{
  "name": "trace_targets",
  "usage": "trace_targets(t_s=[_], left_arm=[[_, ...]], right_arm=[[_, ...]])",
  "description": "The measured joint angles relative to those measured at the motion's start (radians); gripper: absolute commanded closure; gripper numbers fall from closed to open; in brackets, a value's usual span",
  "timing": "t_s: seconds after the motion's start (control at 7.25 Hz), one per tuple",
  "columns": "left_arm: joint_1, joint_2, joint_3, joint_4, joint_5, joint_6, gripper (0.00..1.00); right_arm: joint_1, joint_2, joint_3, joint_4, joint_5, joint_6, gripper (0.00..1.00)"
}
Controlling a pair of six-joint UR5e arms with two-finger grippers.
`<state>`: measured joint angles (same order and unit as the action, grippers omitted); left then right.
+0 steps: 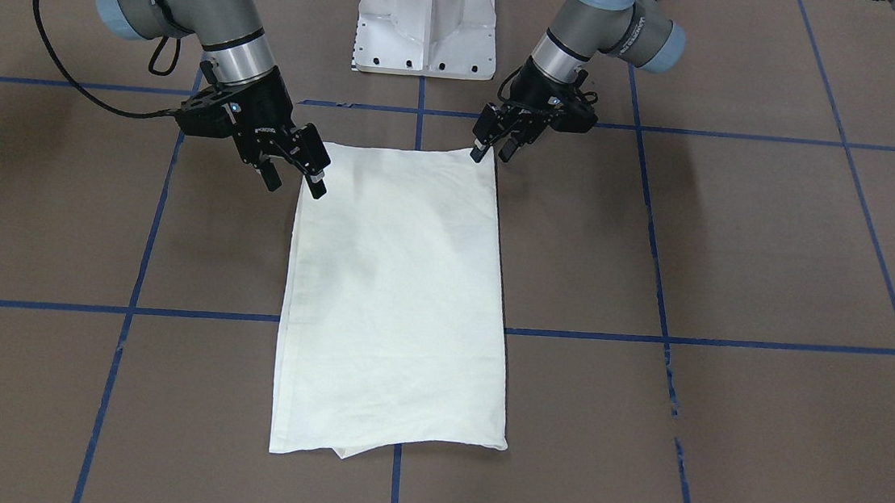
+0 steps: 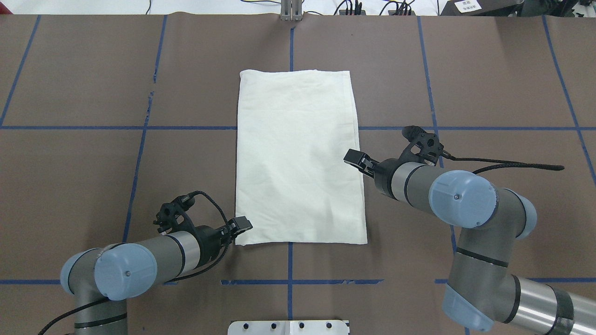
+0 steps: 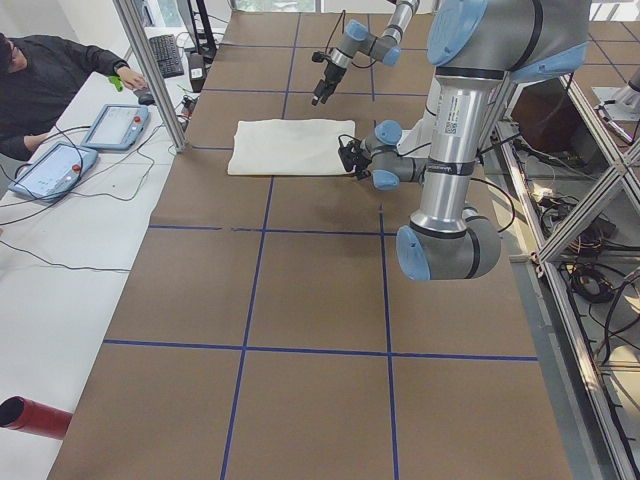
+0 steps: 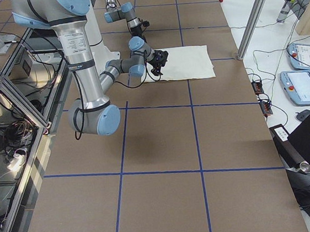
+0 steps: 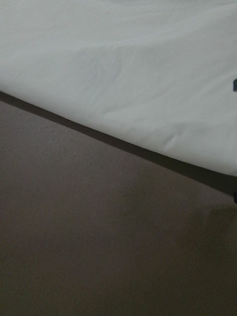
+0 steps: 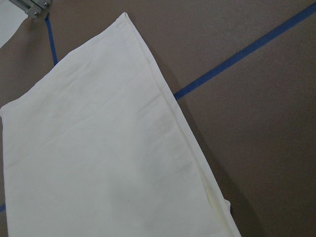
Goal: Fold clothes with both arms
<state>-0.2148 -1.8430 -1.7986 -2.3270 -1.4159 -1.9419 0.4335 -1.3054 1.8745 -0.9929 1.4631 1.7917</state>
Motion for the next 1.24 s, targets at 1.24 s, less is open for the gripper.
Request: trace_targets(t_s=[1.24], left_arm=[[0.025,-0.022,0.019,0.000,0.016,-0.003,0.53]], right_arm=[[-0.014,0.000,0.000,0.000,-0.018,0.000,0.00]])
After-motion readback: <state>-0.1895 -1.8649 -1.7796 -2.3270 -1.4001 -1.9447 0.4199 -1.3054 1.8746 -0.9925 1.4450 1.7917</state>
